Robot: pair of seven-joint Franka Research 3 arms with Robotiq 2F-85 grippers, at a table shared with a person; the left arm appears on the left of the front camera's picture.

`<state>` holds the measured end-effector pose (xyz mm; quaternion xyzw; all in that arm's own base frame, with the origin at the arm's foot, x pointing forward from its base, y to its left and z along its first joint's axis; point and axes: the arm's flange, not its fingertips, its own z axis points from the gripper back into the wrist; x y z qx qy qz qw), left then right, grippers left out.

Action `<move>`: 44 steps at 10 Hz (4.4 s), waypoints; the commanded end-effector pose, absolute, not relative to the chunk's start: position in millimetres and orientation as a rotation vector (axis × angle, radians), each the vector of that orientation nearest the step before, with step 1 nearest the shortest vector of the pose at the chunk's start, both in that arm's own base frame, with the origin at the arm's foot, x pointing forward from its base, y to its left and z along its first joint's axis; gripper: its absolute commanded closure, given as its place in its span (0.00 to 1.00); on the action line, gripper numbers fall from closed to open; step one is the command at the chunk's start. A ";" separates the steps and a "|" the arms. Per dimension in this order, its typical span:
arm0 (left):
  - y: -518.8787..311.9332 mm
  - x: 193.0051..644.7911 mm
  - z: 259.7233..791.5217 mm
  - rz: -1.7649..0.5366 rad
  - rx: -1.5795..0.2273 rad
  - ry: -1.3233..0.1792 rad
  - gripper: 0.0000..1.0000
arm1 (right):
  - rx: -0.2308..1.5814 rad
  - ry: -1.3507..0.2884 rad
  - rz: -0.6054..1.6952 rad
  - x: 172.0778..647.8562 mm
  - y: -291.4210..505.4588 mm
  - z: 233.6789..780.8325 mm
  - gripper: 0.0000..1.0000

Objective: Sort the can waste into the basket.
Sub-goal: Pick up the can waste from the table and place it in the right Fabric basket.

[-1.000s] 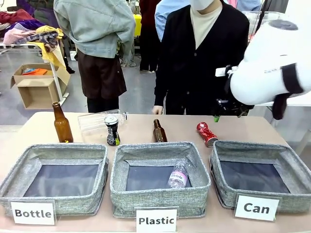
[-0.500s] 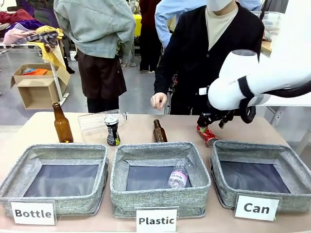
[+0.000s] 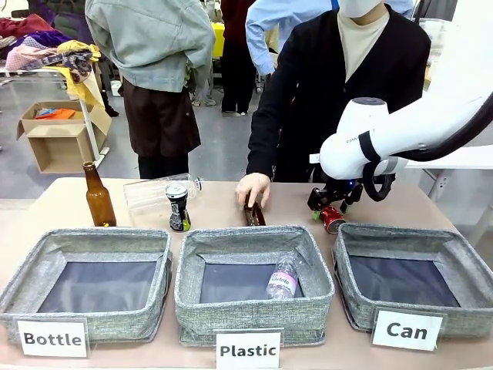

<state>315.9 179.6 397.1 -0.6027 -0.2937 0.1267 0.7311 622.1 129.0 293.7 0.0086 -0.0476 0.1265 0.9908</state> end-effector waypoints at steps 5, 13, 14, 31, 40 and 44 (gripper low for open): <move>178.9 313.4 398.5 0.263 -1.331 -0.658 0.00 | 0.018 -0.061 0.229 627.4 118.0 301.7 1.00; 179.8 315.8 397.7 0.278 -1.326 -0.648 0.00 | 0.185 -0.244 0.464 509.9 17.1 434.6 1.00; 198.1 291.8 433.0 0.279 -1.455 -0.668 0.00 | 0.196 -0.186 0.577 489.4 9.2 437.1 1.00; 204.9 240.1 489.3 0.401 -1.873 -0.383 0.00 | 0.367 -0.058 1.330 447.6 -13.6 391.4 0.00; 56.1 276.9 380.9 0.257 -1.329 -0.244 0.00 | 1.670 -0.228 -0.146 443.0 -64.4 412.9 0.01; 99.5 324.9 408.1 0.231 -1.292 -0.178 0.00 | 1.459 -0.052 0.263 440.0 -74.7 402.3 0.01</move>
